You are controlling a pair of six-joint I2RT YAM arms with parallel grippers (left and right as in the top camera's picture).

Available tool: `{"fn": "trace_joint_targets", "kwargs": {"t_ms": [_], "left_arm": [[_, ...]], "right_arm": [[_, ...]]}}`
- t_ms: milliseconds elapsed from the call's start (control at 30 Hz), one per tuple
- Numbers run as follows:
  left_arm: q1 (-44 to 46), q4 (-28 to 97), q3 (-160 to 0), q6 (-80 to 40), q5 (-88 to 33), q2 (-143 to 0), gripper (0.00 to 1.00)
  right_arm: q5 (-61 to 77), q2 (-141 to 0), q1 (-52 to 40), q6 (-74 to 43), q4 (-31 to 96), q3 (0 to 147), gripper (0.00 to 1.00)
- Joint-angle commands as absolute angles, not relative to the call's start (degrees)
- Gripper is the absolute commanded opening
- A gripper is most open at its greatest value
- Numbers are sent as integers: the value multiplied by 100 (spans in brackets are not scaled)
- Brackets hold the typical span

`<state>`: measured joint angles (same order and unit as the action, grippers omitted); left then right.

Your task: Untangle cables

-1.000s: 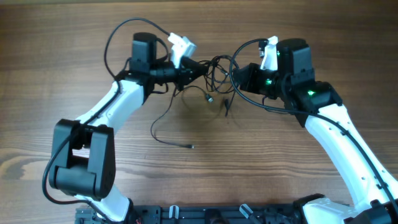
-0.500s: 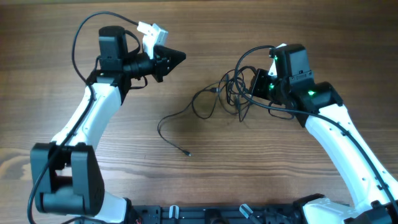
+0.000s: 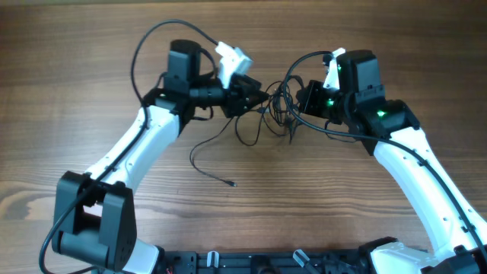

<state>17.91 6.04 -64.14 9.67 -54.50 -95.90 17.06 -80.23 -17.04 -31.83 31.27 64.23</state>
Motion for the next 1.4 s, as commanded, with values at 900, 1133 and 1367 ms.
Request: {"fn": "trace_joint_targets", "kwargs": {"t_ms": [900, 1133, 1367], "left_arm": [[1498, 696, -6488, 976, -4751, -10189, 4], [388, 1013, -6488, 963, -4770, -9083, 4], [-462, 1688, -6488, 967, -4772, -8565, 4]], "right_arm": [[908, -7852, -1691, -3301, 3465, 6567, 5], [-56, -7878, -1691, -3273, 3933, 6567, 4], [-635, -8366, -1691, -3275, 4007, 6560, 5]]}}
